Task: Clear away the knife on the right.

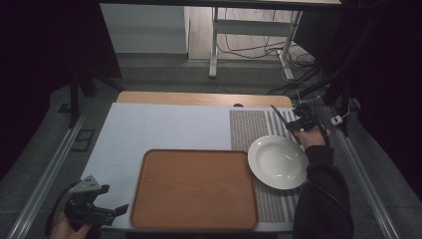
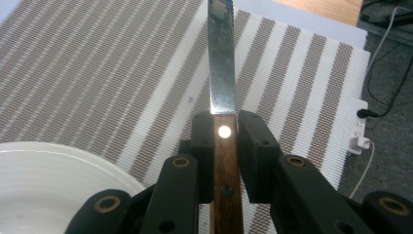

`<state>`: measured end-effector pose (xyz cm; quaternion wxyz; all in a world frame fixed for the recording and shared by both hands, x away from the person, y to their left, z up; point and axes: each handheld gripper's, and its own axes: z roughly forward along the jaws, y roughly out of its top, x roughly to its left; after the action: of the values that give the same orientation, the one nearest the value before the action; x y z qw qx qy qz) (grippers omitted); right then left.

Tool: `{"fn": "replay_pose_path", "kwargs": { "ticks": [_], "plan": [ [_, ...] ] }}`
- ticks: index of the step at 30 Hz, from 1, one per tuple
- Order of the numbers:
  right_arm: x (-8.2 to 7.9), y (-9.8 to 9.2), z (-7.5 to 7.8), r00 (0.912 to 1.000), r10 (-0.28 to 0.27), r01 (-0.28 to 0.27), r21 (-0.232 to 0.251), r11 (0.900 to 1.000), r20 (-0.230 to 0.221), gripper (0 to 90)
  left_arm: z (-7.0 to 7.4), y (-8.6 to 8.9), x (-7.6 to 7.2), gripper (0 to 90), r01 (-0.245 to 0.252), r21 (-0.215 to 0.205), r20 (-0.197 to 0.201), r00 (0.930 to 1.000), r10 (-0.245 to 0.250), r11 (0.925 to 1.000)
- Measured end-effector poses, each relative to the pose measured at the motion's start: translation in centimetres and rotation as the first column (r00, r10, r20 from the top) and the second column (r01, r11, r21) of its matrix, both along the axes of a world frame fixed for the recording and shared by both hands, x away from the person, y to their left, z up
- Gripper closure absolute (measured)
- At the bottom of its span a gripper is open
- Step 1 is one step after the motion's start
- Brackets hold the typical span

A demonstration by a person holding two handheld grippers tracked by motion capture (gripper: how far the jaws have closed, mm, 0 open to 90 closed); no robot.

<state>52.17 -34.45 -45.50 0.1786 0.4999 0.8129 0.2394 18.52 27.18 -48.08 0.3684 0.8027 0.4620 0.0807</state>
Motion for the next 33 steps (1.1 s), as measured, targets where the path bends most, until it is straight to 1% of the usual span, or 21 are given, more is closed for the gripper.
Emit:
{"fn": "replay_pose_path", "kwargs": {
  "ticks": [3, 6, 10, 16, 21, 25, 28, 33],
  "plan": [
    [-0.4, 0.5, 0.1, 1.0000, 0.008, -0.008, 0.010, 1.000, 0.006, 77.6, 0.0, 0.0, 0.0, 1.9, 0.000, -0.002, -0.001, 1.0000, 0.000, 1.0000],
    [-0.9, 1.1, 0.2, 0.9996, 0.027, -0.027, 0.002, 1.000, 0.006, 77.6, 0.0, 0.0, 0.0, 1.9, -0.001, -0.002, 0.001, 1.0000, 0.001, 1.0000],
    [-1.5, 1.8, 0.5, 0.9989, 0.046, -0.046, 0.009, 0.999, 0.010, 77.6, 0.0, 0.0, 0.0, 1.9, -0.001, -0.001, 0.001, 1.0000, 0.001, 1.0000],
    [-2.4, 2.9, 0.5, 0.9972, 0.075, -0.075, 0.006, 0.997, 0.002, 77.5, 0.0, 0.0, 0.0, 1.9, 0.001, -0.002, -0.001, 1.0000, -0.001, 1.0000],
    [-3.4, 3.7, 0.3, 0.9947, 0.103, -0.103, -0.001, 0.995, -0.006, 77.6, 0.0, 0.0, 0.0, 2.0, -0.001, -0.002, 0.001, 1.0000, 0.001, 1.0000],
    [-4.3, 4.2, 0.4, 0.9935, 0.114, -0.113, 0.041, 0.993, -0.009, 77.5, 0.0, 0.0, 0.0, 2.0, 0.000, -0.002, 0.002, 1.0000, 0.000, 1.0000],
    [-5.1, 4.8, 0.4, 0.9906, 0.137, -0.136, 0.031, 0.990, -0.008, 77.5, 0.0, 0.1, 0.0, 2.0, 0.001, -0.006, 0.003, 1.0000, -0.001, 1.0000],
    [-6.6, 5.6, 0.6, 0.9863, 0.165, -0.165, 0.045, 0.985, 0.001, 77.6, 0.0, 0.1, 0.0, 2.0, 0.001, -0.006, 0.003, 1.0000, -0.001, 1.0000]
  ]
}}
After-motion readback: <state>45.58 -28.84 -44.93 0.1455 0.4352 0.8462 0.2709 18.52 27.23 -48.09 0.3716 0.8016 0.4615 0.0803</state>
